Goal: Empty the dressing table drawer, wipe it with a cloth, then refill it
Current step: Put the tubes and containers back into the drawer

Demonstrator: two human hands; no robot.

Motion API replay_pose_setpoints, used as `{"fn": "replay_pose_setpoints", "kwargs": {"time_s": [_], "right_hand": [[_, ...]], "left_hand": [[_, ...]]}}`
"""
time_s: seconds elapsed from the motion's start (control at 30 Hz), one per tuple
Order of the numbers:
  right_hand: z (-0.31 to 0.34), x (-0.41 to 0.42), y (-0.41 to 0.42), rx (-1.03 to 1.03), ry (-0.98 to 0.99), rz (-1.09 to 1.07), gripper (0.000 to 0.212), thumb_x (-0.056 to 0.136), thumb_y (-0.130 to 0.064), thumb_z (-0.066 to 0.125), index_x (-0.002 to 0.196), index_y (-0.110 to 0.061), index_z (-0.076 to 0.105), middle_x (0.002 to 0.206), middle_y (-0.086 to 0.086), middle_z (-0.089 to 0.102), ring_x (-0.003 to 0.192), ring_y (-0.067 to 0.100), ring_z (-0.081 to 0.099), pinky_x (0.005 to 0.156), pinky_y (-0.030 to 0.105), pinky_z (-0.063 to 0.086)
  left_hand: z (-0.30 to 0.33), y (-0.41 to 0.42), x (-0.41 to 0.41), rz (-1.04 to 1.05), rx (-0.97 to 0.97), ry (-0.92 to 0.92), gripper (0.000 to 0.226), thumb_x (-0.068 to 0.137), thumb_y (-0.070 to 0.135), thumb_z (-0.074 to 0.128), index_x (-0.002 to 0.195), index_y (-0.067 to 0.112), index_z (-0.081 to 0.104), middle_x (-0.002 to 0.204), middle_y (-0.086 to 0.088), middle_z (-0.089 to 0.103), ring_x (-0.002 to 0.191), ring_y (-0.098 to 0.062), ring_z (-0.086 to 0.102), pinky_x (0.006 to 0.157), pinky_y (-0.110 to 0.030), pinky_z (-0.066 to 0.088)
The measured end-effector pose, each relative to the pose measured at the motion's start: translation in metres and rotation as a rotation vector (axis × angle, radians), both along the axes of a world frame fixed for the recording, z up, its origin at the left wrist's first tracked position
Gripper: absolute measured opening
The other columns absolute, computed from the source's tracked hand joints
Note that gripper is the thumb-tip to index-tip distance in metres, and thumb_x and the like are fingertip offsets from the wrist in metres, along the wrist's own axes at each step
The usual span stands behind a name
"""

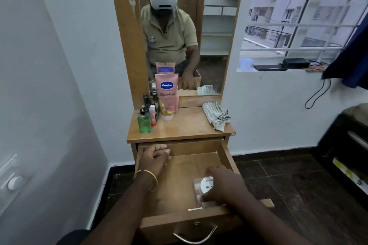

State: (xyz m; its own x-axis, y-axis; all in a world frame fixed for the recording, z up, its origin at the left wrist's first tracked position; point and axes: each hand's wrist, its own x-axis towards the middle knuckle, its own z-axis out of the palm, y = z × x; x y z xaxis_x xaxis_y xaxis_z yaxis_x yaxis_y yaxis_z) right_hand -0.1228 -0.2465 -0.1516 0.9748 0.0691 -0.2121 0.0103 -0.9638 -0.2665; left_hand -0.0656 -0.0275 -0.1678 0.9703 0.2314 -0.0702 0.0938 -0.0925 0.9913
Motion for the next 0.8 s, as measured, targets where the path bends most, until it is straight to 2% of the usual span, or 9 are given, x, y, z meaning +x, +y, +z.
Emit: {"fn": "replay_pose_setpoints", "kwargs": {"time_s": [0.17, 0.27, 0.37, 0.5, 0.57, 0.63, 0.7, 0.8], "right_hand": [[0.000, 0.003, 0.003, -0.027, 0.117, 0.052, 0.074, 0.059, -0.051, 0.085, 0.123, -0.035, 0.051, 0.129, -0.009, 0.054, 0.110, 0.016, 0.055, 0.090, 0.036, 0.048], [0.020, 0.020, 0.011, 0.023, 0.093, 0.051, 0.088, 0.058, -0.061, 0.082, 0.133, -0.031, 0.047, 0.135, -0.007, 0.051, 0.117, 0.015, 0.053, 0.094, 0.037, 0.049], [0.070, 0.057, 0.029, 0.135, -0.174, 0.048, 0.079, 0.069, -0.064, 0.074, 0.135, -0.031, 0.047, 0.135, -0.006, 0.052, 0.117, 0.013, 0.054, 0.095, 0.037, 0.050], [0.144, 0.117, 0.064, 0.312, -0.681, 0.066, 0.049, 0.080, -0.045, 0.072, 0.125, -0.033, 0.055, 0.124, -0.007, 0.058, 0.103, 0.010, 0.058, 0.082, 0.034, 0.056], [0.168, 0.148, 0.079, 0.309, -0.807, 0.127, 0.042, 0.085, -0.037, 0.068, 0.125, -0.029, 0.057, 0.120, -0.006, 0.059, 0.101, 0.011, 0.059, 0.082, 0.034, 0.056], [0.180, 0.177, 0.091, 0.228, -0.803, 0.175, 0.045, 0.088, -0.037, 0.063, 0.131, -0.028, 0.055, 0.123, -0.003, 0.059, 0.107, 0.015, 0.059, 0.085, 0.039, 0.055], [0.183, 0.196, 0.098, 0.138, -0.709, 0.200, 0.047, 0.088, -0.041, 0.058, 0.133, -0.030, 0.053, 0.129, -0.001, 0.058, 0.114, 0.019, 0.057, 0.090, 0.046, 0.053], [0.178, 0.202, 0.102, 0.095, -0.616, 0.213, 0.038, 0.087, -0.042, 0.059, 0.123, -0.030, 0.059, 0.121, -0.001, 0.062, 0.108, 0.020, 0.059, 0.088, 0.049, 0.052]], "left_hand": [[-0.001, 0.004, 0.002, 0.013, -0.032, -0.006, 0.015, 0.086, 0.014, 0.071, 0.098, 0.021, 0.068, 0.077, -0.003, 0.076, 0.081, -0.028, 0.072, 0.073, -0.042, 0.059], [-0.003, 0.006, 0.006, 0.008, -0.037, -0.009, 0.015, 0.085, 0.015, 0.072, 0.099, 0.022, 0.068, 0.078, -0.001, 0.076, 0.081, -0.022, 0.073, 0.073, -0.043, 0.060], [-0.005, 0.007, 0.008, -0.009, -0.024, -0.006, 0.015, 0.085, 0.017, 0.072, 0.099, 0.022, 0.069, 0.080, 0.002, 0.076, 0.078, -0.014, 0.073, 0.077, -0.043, 0.060], [-0.008, 0.003, 0.007, -0.017, -0.044, -0.004, 0.013, 0.086, 0.016, 0.070, 0.098, 0.023, 0.069, 0.081, 0.004, 0.075, 0.076, -0.009, 0.072, 0.073, -0.034, 0.059], [-0.009, 0.001, 0.006, -0.031, -0.036, -0.005, 0.013, 0.086, 0.017, 0.069, 0.097, 0.024, 0.069, 0.080, 0.005, 0.075, 0.076, -0.008, 0.071, 0.074, -0.034, 0.059], [-0.010, 0.000, 0.007, -0.044, -0.028, -0.010, 0.013, 0.085, 0.017, 0.069, 0.096, 0.024, 0.069, 0.078, 0.007, 0.075, 0.076, -0.008, 0.071, 0.075, -0.035, 0.059], [-0.009, 0.000, 0.006, -0.050, -0.020, -0.005, 0.012, 0.085, 0.019, 0.068, 0.094, 0.027, 0.069, 0.078, 0.007, 0.075, 0.075, -0.006, 0.070, 0.074, -0.034, 0.060], [-0.008, 0.001, 0.006, -0.058, -0.035, 0.001, 0.013, 0.084, 0.021, 0.068, 0.095, 0.028, 0.068, 0.080, 0.007, 0.074, 0.078, -0.007, 0.070, 0.076, -0.036, 0.060]]}}
